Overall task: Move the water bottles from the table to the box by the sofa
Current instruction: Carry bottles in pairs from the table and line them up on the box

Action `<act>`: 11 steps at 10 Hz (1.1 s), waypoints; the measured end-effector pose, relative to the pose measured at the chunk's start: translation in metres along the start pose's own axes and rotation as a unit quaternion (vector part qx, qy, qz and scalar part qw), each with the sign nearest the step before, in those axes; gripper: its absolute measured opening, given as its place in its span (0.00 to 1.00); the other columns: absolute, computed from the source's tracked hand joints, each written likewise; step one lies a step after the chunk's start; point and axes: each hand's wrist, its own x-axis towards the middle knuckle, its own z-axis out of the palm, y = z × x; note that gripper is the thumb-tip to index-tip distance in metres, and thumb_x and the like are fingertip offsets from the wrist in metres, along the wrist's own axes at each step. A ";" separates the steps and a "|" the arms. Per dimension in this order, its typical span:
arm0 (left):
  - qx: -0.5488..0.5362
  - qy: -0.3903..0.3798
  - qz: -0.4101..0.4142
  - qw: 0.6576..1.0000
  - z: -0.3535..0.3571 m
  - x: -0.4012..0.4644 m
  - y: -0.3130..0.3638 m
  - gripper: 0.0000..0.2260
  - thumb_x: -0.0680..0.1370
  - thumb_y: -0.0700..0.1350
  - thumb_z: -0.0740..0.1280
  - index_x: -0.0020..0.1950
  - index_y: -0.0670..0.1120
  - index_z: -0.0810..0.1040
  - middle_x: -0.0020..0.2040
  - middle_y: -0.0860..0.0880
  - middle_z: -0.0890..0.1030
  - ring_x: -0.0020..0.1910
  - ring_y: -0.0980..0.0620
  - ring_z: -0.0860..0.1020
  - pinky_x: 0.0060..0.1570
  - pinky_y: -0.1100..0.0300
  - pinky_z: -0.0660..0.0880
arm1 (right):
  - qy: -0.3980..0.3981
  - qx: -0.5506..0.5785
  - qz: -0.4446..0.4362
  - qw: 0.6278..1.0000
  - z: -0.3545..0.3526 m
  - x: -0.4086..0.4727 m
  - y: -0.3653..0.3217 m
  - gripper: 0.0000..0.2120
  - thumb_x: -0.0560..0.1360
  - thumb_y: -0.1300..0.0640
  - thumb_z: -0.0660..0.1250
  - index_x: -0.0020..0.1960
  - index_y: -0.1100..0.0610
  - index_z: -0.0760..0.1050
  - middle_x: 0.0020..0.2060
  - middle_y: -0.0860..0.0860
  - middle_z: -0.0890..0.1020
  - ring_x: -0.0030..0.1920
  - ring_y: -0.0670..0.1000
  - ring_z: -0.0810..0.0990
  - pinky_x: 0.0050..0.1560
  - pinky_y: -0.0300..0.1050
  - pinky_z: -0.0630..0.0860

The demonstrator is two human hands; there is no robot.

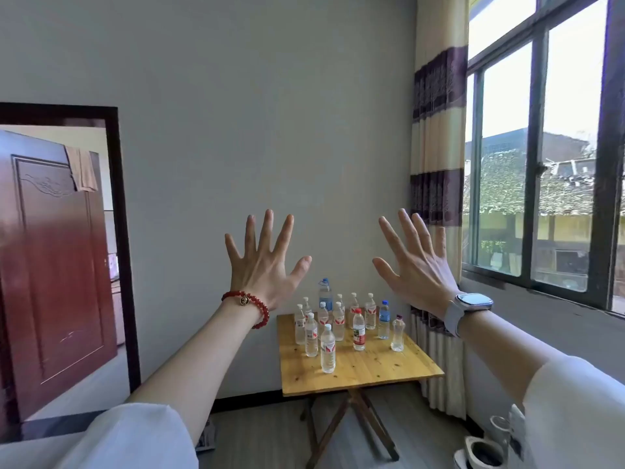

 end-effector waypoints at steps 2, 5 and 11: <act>0.013 0.018 0.009 1.000 0.005 0.008 0.002 0.34 0.70 0.67 0.42 0.72 0.58 0.34 0.76 0.48 0.38 0.74 0.44 0.36 0.68 0.36 0.38 | 0.015 -0.002 -0.003 1.000 0.007 0.005 0.004 0.35 0.68 0.32 0.38 0.73 0.41 0.36 0.76 0.51 0.41 0.75 0.54 0.37 0.72 0.65 0.38; -0.004 0.024 0.014 1.000 0.022 0.032 0.023 0.33 0.70 0.67 0.43 0.72 0.58 0.37 0.76 0.48 0.39 0.74 0.45 0.36 0.68 0.37 0.38 | 0.020 0.019 -0.019 0.999 0.019 0.023 0.025 0.35 0.68 0.32 0.39 0.73 0.42 0.39 0.76 0.51 0.43 0.76 0.55 0.38 0.72 0.65 0.40; -0.223 0.115 -0.016 0.968 0.214 0.094 -0.026 0.21 0.73 0.53 0.57 0.63 0.46 0.73 0.62 0.48 0.75 0.62 0.51 0.71 0.60 0.60 0.66 | 0.056 0.238 0.051 0.968 0.234 0.092 0.045 0.09 0.75 0.58 0.62 0.53 0.55 0.77 0.50 0.49 0.81 0.54 0.51 0.76 0.52 0.46 0.74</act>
